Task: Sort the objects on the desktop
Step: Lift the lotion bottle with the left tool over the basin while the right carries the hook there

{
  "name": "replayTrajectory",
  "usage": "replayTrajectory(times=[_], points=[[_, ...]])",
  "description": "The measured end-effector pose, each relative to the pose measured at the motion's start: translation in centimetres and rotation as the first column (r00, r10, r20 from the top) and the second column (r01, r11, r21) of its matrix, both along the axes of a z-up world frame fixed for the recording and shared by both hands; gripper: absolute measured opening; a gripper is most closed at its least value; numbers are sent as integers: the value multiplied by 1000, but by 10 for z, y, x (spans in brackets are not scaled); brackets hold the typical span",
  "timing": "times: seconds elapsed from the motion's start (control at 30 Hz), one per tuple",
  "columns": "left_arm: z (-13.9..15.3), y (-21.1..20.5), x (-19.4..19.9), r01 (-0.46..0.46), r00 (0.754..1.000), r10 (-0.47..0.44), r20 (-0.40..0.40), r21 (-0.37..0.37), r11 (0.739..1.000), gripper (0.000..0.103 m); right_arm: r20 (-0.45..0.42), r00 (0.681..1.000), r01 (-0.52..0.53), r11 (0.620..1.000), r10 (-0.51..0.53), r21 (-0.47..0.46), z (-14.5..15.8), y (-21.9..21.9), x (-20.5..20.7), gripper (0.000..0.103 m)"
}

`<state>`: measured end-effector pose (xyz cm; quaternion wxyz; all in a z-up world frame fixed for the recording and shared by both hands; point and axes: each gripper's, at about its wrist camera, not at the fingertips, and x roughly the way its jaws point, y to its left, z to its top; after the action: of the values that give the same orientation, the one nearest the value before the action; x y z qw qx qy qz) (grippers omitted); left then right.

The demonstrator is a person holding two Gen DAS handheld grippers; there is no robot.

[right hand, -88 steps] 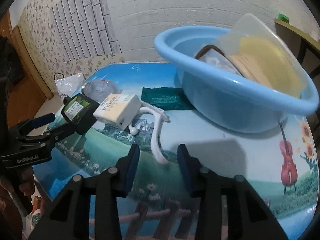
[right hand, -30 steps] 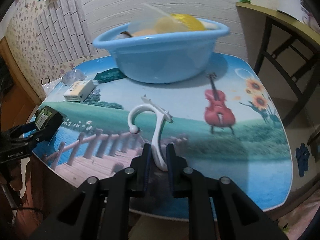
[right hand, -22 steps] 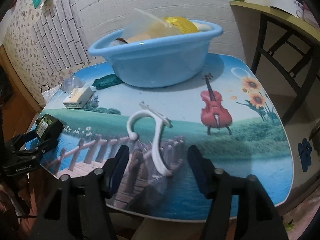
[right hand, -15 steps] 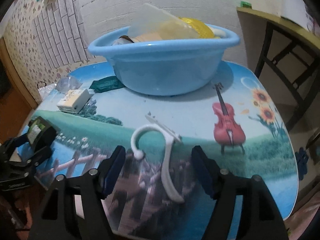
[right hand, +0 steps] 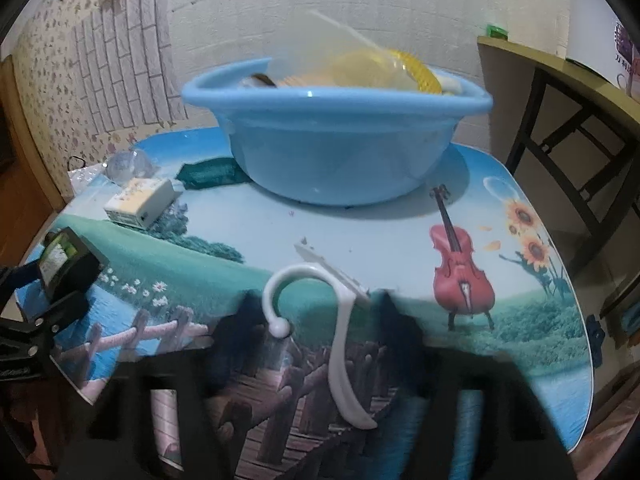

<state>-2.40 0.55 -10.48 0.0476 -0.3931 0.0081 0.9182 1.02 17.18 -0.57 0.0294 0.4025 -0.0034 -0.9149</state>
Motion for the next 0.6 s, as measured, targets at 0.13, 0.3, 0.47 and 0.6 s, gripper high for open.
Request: replayTrajectory(times=[0.13,0.3,0.47,0.6], points=[[1,0,0,6,1000,-6,2,-1,1000,90,1,1000,4,999,-4,-44,2,6,3,54],[13,-4,2,-5,1000,6,-8,24,1000,90,-60,998,-12,998,9,-57,20,7,15,54],[51,-2,5,17,996,-11,-86,74,997,90,-139,990,-40,996,29,-81,52,11,27,54],[76,7,-1,55,991,-44,-126,90,994,90,-193,981,-49,993,27,-108,79,17,30,54]])
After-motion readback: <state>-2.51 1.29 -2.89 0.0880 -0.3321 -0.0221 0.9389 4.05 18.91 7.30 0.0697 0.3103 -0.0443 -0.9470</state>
